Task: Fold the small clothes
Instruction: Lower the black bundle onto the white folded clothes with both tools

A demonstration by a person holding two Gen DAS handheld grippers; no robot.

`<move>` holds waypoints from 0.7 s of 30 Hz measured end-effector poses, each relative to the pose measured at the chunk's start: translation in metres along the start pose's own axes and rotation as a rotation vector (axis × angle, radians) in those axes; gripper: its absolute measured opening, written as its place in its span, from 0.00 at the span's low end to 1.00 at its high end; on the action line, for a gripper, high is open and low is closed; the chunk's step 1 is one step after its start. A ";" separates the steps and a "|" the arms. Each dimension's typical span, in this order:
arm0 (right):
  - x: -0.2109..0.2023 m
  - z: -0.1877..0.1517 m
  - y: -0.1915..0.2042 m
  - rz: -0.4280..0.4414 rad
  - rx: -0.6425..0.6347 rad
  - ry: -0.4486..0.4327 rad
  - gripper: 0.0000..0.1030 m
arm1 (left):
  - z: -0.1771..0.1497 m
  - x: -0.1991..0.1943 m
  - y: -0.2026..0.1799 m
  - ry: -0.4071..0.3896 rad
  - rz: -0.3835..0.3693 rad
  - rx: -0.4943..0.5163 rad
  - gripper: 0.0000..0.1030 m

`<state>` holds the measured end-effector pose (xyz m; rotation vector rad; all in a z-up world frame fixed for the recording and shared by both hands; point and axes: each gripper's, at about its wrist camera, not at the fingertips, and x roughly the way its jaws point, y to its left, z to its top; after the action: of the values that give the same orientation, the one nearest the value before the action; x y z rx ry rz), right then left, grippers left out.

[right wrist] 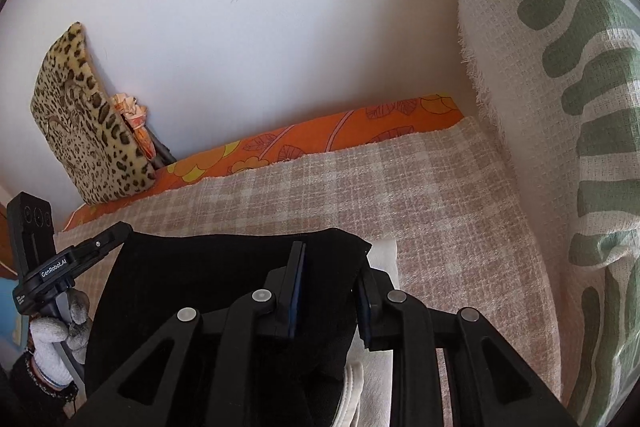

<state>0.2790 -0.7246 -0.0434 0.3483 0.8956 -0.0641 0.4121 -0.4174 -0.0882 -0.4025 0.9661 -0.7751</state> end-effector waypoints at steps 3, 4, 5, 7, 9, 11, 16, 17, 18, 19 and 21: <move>-0.007 0.000 -0.003 0.017 0.017 -0.023 0.24 | -0.001 0.012 -0.006 0.046 0.007 -0.007 0.39; -0.011 -0.001 -0.003 0.015 0.019 -0.029 0.27 | -0.002 0.014 -0.010 0.045 0.059 0.025 0.39; -0.017 -0.004 -0.005 0.020 0.028 -0.038 0.34 | -0.003 0.014 -0.015 0.038 0.122 0.061 0.39; -0.034 -0.014 -0.011 0.048 0.056 -0.069 0.35 | -0.006 0.006 -0.018 0.022 0.103 0.091 0.39; -0.055 -0.029 -0.016 0.097 0.072 -0.094 0.35 | -0.009 -0.010 -0.023 0.005 0.085 0.108 0.39; -0.074 -0.049 -0.016 0.137 0.057 -0.103 0.35 | -0.015 -0.027 -0.030 -0.010 0.065 0.133 0.39; -0.092 -0.098 -0.015 0.187 0.029 -0.077 0.48 | -0.037 -0.051 -0.054 0.015 0.013 0.241 0.39; -0.088 -0.106 -0.015 0.178 0.030 -0.063 0.52 | -0.042 -0.050 -0.057 0.035 0.006 0.252 0.39; -0.084 -0.112 -0.016 0.169 0.034 -0.052 0.52 | -0.047 -0.049 -0.058 0.052 0.003 0.255 0.39; -0.079 -0.117 -0.017 0.171 0.046 -0.040 0.52 | -0.051 -0.048 -0.059 0.064 0.001 0.253 0.39; -0.070 -0.125 -0.018 0.191 0.075 -0.018 0.51 | -0.056 -0.045 -0.059 0.075 0.008 0.249 0.39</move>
<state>0.1374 -0.7070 -0.0661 0.5008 0.8397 0.0750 0.3251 -0.4215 -0.0549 -0.1536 0.9266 -0.8962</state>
